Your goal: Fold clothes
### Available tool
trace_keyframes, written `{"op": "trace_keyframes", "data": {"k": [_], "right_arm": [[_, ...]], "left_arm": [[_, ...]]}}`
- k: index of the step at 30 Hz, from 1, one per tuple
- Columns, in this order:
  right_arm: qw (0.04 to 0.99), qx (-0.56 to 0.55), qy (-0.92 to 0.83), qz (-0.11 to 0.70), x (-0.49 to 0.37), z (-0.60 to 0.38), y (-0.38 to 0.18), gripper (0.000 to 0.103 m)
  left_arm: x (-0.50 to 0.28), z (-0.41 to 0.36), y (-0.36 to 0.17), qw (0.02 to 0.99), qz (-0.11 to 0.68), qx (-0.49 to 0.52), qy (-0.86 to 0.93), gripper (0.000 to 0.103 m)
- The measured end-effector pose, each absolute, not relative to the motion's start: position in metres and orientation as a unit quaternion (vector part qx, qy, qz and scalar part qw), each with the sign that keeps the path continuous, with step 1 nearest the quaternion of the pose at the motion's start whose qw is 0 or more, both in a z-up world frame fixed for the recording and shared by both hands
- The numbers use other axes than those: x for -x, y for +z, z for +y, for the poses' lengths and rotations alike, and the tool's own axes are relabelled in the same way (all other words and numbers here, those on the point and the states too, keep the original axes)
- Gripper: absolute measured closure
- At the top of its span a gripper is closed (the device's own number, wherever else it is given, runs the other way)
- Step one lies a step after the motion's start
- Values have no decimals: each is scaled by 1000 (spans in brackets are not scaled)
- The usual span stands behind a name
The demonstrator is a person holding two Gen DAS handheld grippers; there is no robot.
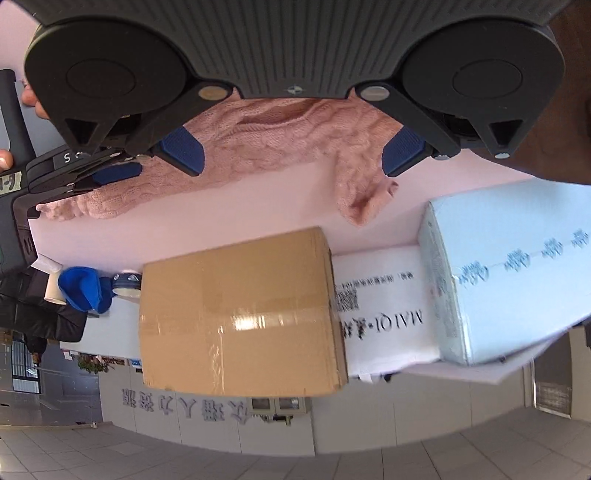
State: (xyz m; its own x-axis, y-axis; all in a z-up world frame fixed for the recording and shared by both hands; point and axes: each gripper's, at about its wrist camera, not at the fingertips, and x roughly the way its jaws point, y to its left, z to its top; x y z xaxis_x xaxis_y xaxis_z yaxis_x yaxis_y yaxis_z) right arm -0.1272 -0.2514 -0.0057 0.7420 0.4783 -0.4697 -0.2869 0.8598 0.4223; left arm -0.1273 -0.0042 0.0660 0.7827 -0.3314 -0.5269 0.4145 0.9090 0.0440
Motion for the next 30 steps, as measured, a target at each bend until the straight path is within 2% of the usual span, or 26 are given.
{"op": "trace_keyframes", "data": {"k": [3, 6, 13, 16, 20, 22, 25, 29, 30], "right_arm": [[912, -198, 219, 287, 127, -261, -9, 0], [899, -244, 233, 280, 126, -274, -12, 0], [898, -234, 252, 275, 126, -264, 0, 0], [887, -252, 287, 259, 125, -259, 12, 0], [892, -301, 271, 202, 106, -246, 39, 0], [932, -268, 176, 169, 92, -227, 51, 0], [957, -190, 148, 164, 60, -191, 63, 1], [964, -74, 167, 194, 22, -133, 73, 2], [964, -8, 171, 204, 12, -108, 78, 3]], "left_arm": [[97, -2, 49, 916, 340, -68, -201, 2], [85, 17, 28, 902, 381, -71, -191, 2], [95, 71, 13, 902, 372, -64, -209, 0], [94, 83, 27, 900, 375, -9, -222, 0], [96, 106, 43, 919, 324, 59, -218, 0], [97, 115, 42, 933, 303, 76, -181, 0], [85, 120, 36, 933, 323, 72, -145, 0], [56, 144, 34, 914, 354, 130, -148, 0], [51, 150, 31, 907, 365, 145, -154, 0]]}}
